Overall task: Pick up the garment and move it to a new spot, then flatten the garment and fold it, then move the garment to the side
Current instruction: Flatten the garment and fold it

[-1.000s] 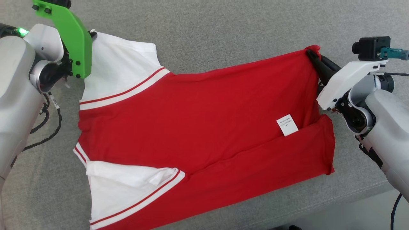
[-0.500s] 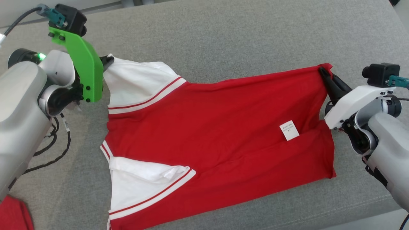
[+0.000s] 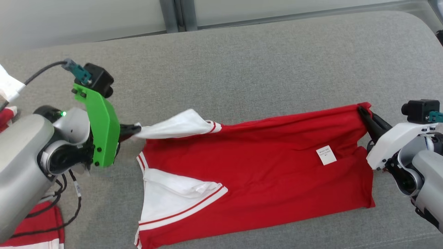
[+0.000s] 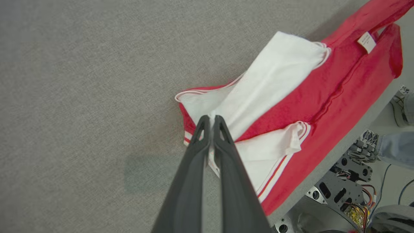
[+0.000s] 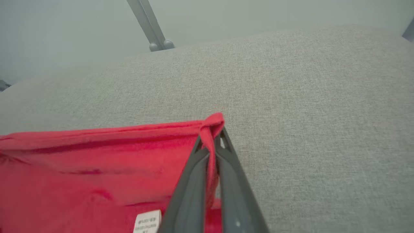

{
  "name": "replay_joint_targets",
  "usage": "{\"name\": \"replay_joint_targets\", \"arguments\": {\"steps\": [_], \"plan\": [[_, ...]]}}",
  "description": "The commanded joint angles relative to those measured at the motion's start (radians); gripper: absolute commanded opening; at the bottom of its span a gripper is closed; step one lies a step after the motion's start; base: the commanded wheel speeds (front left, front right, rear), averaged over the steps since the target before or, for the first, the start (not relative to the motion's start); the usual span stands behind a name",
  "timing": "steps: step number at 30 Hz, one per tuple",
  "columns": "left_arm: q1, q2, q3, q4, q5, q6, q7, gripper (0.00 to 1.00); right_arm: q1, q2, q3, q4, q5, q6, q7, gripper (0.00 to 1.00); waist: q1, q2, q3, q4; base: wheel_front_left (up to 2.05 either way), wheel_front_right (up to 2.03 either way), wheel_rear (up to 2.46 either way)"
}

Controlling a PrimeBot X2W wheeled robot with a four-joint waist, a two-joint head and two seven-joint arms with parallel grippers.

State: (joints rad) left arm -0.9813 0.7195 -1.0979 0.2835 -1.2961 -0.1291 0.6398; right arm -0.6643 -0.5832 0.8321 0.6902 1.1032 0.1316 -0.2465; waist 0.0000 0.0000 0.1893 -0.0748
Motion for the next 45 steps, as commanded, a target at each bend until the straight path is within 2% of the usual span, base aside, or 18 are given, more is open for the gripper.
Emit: {"name": "replay_joint_targets", "arguments": {"steps": [1,10,16,21,23,24,25,26,27,28,33,38,41,45], "plan": [[0.028,0.016,-0.003,-0.028,-0.021,0.001,0.02,0.0,0.012,-0.021,0.014,-0.007,0.013,-0.002,0.008,0.0,0.0,0.0,-0.029,0.024,0.0,0.0,0.0],[0.113,0.057,-0.042,-0.184,-0.117,0.049,0.126,0.0,-0.005,-0.114,0.165,-0.063,0.037,-0.002,0.099,0.0,0.0,0.0,-0.055,0.026,0.0,0.0,0.0],[0.152,0.068,-0.066,-0.211,-0.138,0.072,0.158,0.0,-0.04,-0.18,0.276,-0.1,0.039,-0.002,0.157,0.0,0.0,0.0,-0.053,0.016,0.0,0.0,0.0],[0.184,0.062,-0.083,-0.205,-0.158,0.075,0.166,0.0,-0.077,-0.211,0.371,-0.124,0.023,-0.002,0.19,0.0,0.0,0.0,-0.048,0.007,0.0,0.0,0.0],[0.194,0.054,-0.086,-0.197,-0.162,0.076,0.162,0.0,-0.091,-0.216,0.4,-0.131,0.011,-0.002,0.205,0.16,0.0,0.0,-0.046,0.003,0.0,0.0,0.0],[0.202,0.05,-0.091,-0.19,-0.163,0.077,0.164,0.0,-0.097,-0.218,0.413,-0.131,0.006,-0.002,0.213,0.47,0.0,0.0,-0.045,0.0,0.0,0.0,0.0],[0.206,0.048,-0.095,-0.184,-0.162,0.077,0.167,0.0,-0.101,-0.218,0.422,-0.131,-0.004,-0.002,0.221,0.87,0.0,0.0,-0.044,-0.001,0.0,0.0,0.0],[0.21,0.046,-0.099,-0.177,-0.158,0.075,0.169,0.33,-0.104,-0.217,0.43,-0.131,-0.012,-0.002,0.231,1.0,0.0,0.0,-0.044,-0.003,0.0,0.0,0.0],[0.213,0.045,-0.102,-0.168,-0.157,0.074,0.169,0.91,-0.106,-0.216,0.435,-0.133,-0.02,-0.002,0.238,1.0,0.0,0.0,-0.046,-0.004,0.0,0.0,0.0],[0.217,0.042,-0.104,-0.16,-0.158,0.072,0.17,1.0,-0.107,-0.215,0.44,-0.137,-0.035,-0.002,0.246,1.0,0.0,0.0,-0.049,-0.006,0.0,0.0,0.0],[0.229,0.05,-0.109,-0.133,-0.166,0.06,0.176,1.0,-0.089,-0.247,0.449,-0.174,-0.09,-0.002,0.279,1.0,0.0,0.0,-0.083,-0.008,0.0,0.0,0.0],[0.229,0.063,-0.088,-0.137,-0.145,0.057,0.127,1.0,-0.087,-0.289,0.45,-0.209,-0.106,-0.002,0.268,1.0,0.0,0.0,-0.128,-0.007,0.0,0.0,0.0],[0.214,0.075,-0.054,-0.154,-0.1,0.054,0.034,1.0,-0.114,-0.316,0.427,-0.216,-0.058,-0.002,0.19,1.0,0.0,0.0,-0.157,-0.003,0.0,0.0,0.0],[0.226,0.089,0.006,-0.175,-0.049,0.081,-0.13,1.0,-0.109,-0.326,0.352,-0.216,0.007,-0.002,0.065,1.0,0.0,0.0,-0.184,0.003,0.0,0.0,0.0]]}}
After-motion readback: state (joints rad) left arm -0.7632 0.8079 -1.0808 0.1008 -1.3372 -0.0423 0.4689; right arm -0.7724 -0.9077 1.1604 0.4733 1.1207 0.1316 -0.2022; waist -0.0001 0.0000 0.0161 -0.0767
